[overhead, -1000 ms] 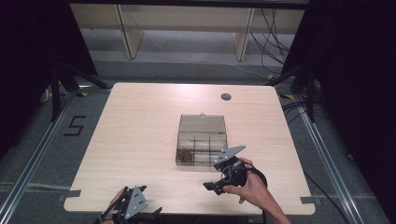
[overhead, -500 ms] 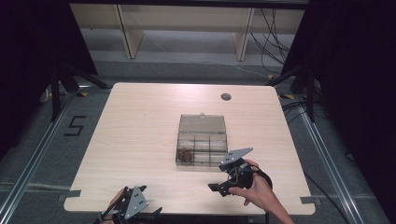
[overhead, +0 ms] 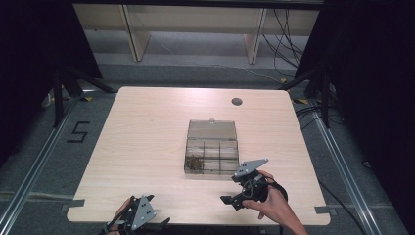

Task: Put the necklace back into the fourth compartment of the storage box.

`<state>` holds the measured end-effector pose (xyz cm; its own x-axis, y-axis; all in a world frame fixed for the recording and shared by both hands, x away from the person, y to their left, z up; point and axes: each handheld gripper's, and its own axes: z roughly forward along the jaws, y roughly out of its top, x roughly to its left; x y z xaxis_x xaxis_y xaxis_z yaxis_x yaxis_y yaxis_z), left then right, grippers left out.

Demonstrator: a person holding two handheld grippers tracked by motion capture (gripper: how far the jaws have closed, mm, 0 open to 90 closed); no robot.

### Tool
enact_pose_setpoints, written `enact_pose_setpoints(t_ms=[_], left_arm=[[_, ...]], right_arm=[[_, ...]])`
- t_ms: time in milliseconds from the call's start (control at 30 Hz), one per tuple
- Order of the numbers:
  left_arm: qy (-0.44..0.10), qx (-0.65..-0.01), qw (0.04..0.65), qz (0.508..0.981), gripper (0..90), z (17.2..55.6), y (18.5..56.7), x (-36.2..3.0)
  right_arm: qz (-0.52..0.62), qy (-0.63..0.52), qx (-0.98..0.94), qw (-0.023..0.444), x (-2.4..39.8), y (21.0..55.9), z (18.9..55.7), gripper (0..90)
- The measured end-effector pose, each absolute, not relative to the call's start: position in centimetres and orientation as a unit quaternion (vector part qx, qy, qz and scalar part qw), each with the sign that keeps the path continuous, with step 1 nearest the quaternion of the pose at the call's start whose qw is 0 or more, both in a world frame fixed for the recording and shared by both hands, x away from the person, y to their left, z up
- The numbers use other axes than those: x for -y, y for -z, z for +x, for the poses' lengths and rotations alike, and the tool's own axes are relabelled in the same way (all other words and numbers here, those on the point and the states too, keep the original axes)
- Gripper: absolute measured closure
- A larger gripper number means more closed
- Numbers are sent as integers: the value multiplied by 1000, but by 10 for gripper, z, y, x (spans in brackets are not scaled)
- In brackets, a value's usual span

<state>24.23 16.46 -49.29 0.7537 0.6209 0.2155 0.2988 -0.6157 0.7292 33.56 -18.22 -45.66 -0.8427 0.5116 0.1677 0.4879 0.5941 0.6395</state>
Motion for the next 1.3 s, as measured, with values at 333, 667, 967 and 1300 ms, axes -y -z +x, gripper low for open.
enact_pose_setpoints(t_ms=[333,667,967,1300], left_arm=[[-227,-273,354,866,155,241,493,-165],[-227,-273,352,866,155,241,493,-165],[-228,-271,353,866,156,241,493,-164],[-227,-268,350,868,156,242,493,-164]], right_arm=[[281,-344,-895,22,185,463,332,169],[286,-348,-892,25,192,467,327,171],[291,-345,-892,24,199,469,322,170],[295,-354,-887,25,205,474,315,171]])
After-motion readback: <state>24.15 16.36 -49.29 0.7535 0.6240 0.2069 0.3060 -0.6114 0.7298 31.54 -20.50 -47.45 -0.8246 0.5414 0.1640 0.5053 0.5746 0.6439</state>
